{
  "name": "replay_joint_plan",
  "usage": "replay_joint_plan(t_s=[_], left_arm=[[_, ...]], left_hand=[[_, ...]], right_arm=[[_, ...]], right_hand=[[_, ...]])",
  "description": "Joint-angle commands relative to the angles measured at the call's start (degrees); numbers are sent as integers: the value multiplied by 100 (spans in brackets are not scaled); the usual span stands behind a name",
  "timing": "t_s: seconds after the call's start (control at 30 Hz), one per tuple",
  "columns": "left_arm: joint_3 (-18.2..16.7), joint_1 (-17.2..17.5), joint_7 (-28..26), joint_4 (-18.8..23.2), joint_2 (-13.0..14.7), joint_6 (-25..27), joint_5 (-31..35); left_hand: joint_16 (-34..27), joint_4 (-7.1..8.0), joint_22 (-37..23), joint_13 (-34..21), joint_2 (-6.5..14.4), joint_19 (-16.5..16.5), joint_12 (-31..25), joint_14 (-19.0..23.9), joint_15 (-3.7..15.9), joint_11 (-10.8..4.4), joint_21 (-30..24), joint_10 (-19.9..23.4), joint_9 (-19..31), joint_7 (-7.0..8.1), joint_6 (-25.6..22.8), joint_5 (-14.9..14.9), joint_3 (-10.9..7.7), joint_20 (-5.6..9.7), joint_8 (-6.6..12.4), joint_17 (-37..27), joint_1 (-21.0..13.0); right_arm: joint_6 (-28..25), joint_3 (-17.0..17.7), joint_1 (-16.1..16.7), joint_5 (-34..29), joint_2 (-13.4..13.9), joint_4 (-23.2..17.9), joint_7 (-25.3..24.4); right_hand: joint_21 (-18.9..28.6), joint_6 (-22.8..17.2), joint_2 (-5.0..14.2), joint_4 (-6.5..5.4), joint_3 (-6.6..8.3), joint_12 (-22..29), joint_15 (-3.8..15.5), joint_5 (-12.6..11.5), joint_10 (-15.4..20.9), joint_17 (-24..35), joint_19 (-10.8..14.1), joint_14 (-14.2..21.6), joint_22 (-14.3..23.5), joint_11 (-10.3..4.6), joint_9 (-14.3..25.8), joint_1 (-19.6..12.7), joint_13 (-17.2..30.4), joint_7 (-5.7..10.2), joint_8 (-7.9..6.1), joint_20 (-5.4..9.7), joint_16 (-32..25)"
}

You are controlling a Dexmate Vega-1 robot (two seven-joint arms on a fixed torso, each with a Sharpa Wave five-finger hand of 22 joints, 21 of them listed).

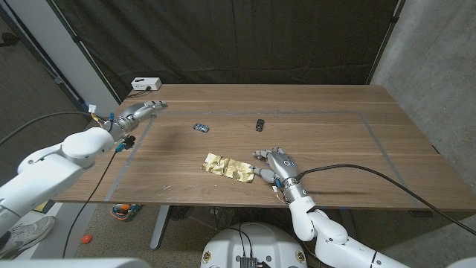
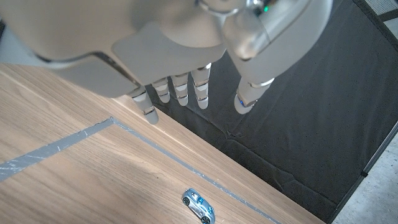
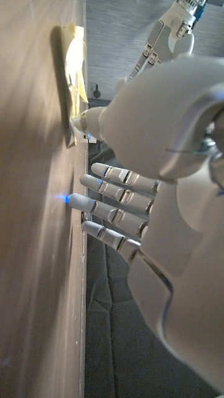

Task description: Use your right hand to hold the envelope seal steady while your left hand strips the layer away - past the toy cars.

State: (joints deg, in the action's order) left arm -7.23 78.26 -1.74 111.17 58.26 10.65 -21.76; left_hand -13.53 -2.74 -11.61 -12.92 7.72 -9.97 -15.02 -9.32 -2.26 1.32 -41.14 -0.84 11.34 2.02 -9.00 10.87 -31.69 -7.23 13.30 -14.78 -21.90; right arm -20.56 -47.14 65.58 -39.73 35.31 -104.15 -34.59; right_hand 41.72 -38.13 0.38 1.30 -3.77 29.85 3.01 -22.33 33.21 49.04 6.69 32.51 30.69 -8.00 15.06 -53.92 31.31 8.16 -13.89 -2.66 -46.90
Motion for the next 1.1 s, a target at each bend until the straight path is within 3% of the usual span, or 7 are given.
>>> replay_joint_plan(t_s=[0.03, 0.4, 0.53, 0.67, 1.1], left_arm=[[271, -262, 0, -106, 86, 26, -47], [419, -401, -52, -162, 155, 21, -121], [450, -423, -44, -197, 169, -36, -161], [480, -464, -26, -234, 181, -112, -197], [722, -714, 20, -334, 227, -253, -257]], left_hand=[[30, 35, -12, -8, 0, -1260, 11, -61, 17, 1, -6, -66, 9, -3, -18, 56, -31, 39, -36, -22, 59], [33, 39, -13, -11, 8, -1262, 12, -62, 9, -3, -7, -70, 11, -7, -12, 62, -42, 30, -49, -20, 59], [36, 42, -13, -12, 11, -1264, 13, -69, 10, 5, -7, -73, 11, -14, -19, 65, -47, 36, -50, -20, 60], [36, 47, -14, -13, 10, -1266, 17, -70, 7, 13, -7, -83, 12, -17, -20, 65, -47, 33, -54, -21, 65], [40, 67, -15, -17, 3, -1280, 17, -84, 11, 13, -4, -84, 14, -19, -38, 62, -41, 42, -58, -24, 89]], right_arm=[[53, 336, 442, 200, 127, -648, -479], [-111, 239, 548, 194, 116, -877, -61], [-287, 155, 524, 85, 62, -833, 61], [-437, 109, 520, 13, 45, -807, 140], [-703, -35, 515, -86, -22, -632, 168]], right_hand=[[58, -120, 59, -62, -10, -8, 930, -29, 63, -77, -57, -27, 41, 51, 23, 56, -25, 4, -66, -2, -46], [87, -326, -53, -113, -148, 28, 891, 25, 134, -87, -171, -165, 73, 71, 56, 270, -10, -48, -172, -64, -66], [110, -210, -126, -50, -172, 43, 924, 13, 136, -108, -187, -249, 83, 63, 67, 206, 5, 18, -135, -68, -37], [135, 11, -130, -32, -188, 43, 912, -5, 95, -115, -203, -274, 94, 38, 63, 195, 19, -17, -44, -71, -48], [174, 93, -119, 35, -183, 17, 922, -41, -31, -135, -229, -367, 104, 43, 15, 95, 37, 15, 24, -88, -40]])
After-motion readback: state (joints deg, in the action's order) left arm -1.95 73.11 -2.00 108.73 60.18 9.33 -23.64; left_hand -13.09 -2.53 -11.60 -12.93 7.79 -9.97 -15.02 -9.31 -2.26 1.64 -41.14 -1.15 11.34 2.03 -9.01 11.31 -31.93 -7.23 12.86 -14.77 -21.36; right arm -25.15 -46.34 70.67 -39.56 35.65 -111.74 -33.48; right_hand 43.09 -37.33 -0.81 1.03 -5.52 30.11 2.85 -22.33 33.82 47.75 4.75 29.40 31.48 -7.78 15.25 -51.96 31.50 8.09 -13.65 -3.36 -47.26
